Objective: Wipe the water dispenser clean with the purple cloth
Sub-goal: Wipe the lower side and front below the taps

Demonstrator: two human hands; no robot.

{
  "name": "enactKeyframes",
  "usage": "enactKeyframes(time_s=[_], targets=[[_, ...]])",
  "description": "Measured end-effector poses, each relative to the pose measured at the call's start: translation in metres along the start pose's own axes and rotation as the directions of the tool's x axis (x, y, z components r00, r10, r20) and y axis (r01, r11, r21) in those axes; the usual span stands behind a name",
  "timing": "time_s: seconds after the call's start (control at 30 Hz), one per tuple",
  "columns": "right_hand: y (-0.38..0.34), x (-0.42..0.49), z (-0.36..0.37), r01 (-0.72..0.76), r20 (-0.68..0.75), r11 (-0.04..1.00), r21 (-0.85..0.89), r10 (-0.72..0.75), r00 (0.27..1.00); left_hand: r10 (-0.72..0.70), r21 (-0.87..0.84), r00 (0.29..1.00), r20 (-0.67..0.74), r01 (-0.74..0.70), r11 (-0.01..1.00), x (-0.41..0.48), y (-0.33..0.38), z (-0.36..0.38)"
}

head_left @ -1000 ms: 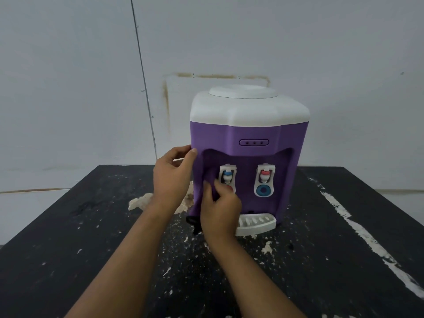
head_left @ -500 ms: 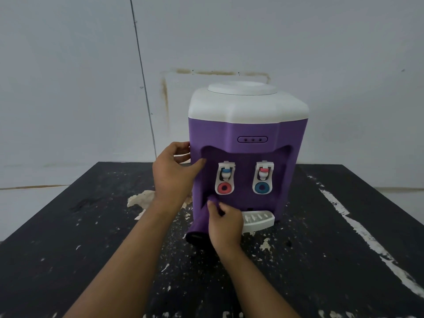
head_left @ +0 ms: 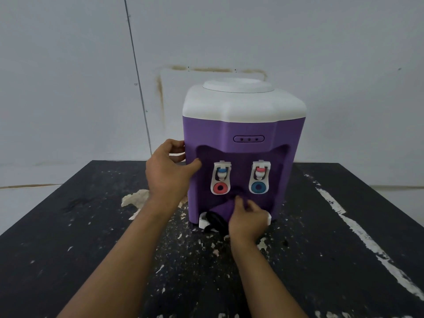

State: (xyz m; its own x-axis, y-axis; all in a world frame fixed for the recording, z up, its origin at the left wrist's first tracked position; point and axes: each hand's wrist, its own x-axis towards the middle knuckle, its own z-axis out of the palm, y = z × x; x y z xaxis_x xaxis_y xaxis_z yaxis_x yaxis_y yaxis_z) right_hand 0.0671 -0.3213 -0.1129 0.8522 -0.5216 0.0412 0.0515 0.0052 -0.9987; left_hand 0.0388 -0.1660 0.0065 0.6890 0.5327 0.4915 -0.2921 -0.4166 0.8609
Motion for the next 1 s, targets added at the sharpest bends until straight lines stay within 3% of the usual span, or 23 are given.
enactKeyframes(time_s=[0.07,0.13,0.33,0.47,0.63,0.7,0.8,1.0], targets=[[0.002,0.015,-0.008,0.002,-0.094,1.0,0.018,0.0,0.996,-0.003,0.003,1.0,0.0,0.003,1.0,0.0,0.0,0.0],[0.0,0.015,-0.006,-0.033,-0.087,0.999,0.017,0.035,0.996,-0.002,0.005,1.0,0.0,0.002,1.0,0.0,0.0,0.0],[-0.009,-0.027,0.038,-0.165,0.176,0.985,-0.048,0.171,0.969,0.008,0.05,1.0,-0.019,-0.007,0.999,0.0,-0.001,0.002],[-0.011,-0.03,0.048,-0.234,0.247,0.967,-0.101,0.252,0.936,0.015,0.078,1.0,-0.023,-0.014,0.997,0.001,-0.001,0.002],[-0.004,-0.002,0.015,-0.288,0.12,0.953,-0.096,0.298,0.947,0.009,0.087,1.0,-0.028,-0.007,0.996,0.0,0.001,0.002],[-0.009,0.002,0.007,-0.213,0.065,0.976,-0.054,0.216,0.974,0.007,0.084,1.0,-0.024,-0.005,0.996,0.0,0.001,0.002],[-0.031,0.001,0.007,0.012,0.03,0.999,-0.049,-0.01,0.999,0.011,0.093,1.0,-0.018,-0.01,0.996,0.0,0.001,0.002],[-0.086,0.0,0.003,0.392,-0.016,0.911,-0.126,-0.397,0.918,0.022,0.113,1.0,-0.012,-0.02,0.993,0.0,0.002,0.0]])
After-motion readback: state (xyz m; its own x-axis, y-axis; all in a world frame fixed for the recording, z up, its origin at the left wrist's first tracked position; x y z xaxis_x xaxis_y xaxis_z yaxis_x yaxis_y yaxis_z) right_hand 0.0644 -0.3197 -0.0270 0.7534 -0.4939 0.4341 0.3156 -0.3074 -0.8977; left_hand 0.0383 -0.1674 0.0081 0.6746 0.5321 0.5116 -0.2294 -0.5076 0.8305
